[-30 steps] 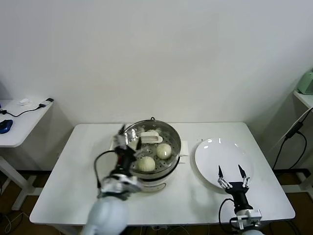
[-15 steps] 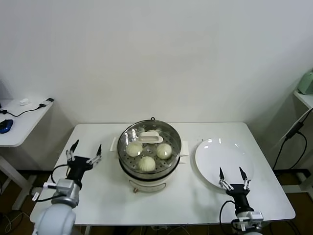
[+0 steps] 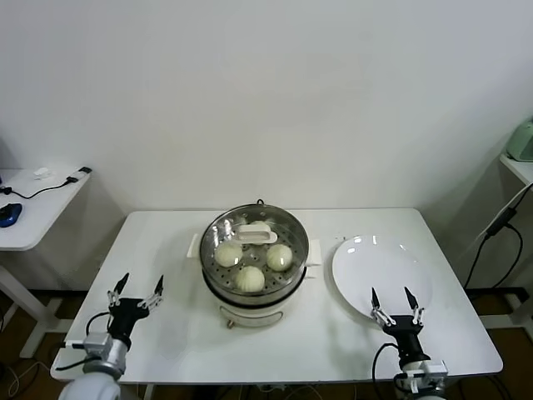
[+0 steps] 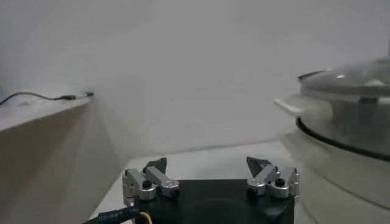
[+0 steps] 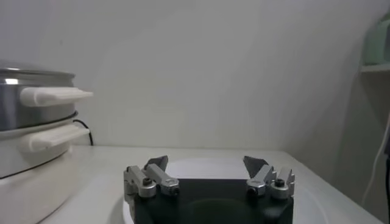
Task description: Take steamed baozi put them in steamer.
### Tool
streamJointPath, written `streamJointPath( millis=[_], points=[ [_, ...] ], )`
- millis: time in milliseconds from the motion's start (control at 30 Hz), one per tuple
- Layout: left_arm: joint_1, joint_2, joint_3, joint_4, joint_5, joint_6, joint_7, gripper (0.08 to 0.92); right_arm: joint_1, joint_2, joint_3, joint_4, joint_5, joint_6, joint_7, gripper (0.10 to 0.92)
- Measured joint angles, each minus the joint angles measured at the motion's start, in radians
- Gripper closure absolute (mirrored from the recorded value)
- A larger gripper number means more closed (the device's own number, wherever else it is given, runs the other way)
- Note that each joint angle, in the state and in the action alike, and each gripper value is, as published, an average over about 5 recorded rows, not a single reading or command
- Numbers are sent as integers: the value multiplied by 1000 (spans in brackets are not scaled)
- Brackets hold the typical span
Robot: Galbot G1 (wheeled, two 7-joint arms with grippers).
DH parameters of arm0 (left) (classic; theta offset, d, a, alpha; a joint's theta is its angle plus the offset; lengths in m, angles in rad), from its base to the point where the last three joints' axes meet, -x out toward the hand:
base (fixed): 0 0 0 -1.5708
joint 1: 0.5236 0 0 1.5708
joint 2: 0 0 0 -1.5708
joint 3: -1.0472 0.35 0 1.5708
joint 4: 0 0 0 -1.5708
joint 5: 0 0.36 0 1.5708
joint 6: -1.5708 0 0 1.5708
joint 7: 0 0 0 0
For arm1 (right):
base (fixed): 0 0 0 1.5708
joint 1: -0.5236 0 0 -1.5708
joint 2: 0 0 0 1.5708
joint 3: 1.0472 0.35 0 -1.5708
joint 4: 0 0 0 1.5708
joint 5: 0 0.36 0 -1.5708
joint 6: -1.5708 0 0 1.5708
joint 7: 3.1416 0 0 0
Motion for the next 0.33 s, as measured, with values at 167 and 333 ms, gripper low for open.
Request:
streamJointPath(
  millis=[167,333],
  points=[
    [8,-4,-1,18,-21,-22,3,177,-1,-3,0,5,4,-3,-1,203],
    [11,-4,-3,29,-32,-33,5,177,-2,-2,-1,8,5,-5,-2,203]
  ],
)
